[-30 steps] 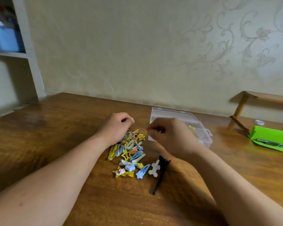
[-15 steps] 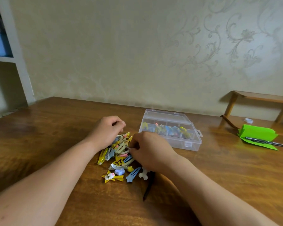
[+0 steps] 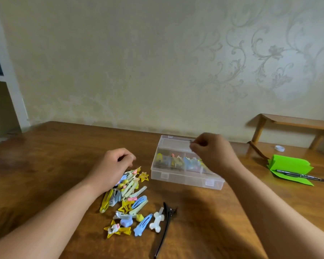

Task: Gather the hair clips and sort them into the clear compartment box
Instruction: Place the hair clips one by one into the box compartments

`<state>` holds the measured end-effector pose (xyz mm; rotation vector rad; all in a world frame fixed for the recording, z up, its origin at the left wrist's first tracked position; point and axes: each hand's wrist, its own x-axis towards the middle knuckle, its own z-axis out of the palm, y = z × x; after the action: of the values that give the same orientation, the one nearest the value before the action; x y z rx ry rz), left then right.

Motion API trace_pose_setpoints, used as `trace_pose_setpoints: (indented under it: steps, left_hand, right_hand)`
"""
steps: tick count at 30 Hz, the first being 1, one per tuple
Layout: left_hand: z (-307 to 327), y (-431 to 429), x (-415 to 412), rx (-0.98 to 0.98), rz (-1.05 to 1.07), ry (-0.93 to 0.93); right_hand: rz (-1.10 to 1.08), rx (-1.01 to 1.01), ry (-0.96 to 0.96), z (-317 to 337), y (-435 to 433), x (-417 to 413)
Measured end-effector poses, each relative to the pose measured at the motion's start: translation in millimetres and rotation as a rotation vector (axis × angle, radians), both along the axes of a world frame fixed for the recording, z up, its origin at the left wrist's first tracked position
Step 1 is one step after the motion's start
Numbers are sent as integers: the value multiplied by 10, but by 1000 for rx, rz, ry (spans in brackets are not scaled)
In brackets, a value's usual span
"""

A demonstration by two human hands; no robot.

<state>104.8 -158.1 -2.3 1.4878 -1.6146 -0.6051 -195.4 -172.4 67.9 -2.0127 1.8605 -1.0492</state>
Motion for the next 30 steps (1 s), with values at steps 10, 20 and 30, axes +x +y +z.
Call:
trace_pose_setpoints:
  steps: [10,20,30]
  left_hand:
    - [45,33,-48,24,-31,-31]
    - [152,121,-134,-32,-273,-358]
    - [206,188,-135,-98,-302,-369]
  right_hand:
    - [-83,351,490,-60,-568,-346]
    - [-217,181,148,-389,46,-539]
    - [-167,133,54,-448,66,-426]
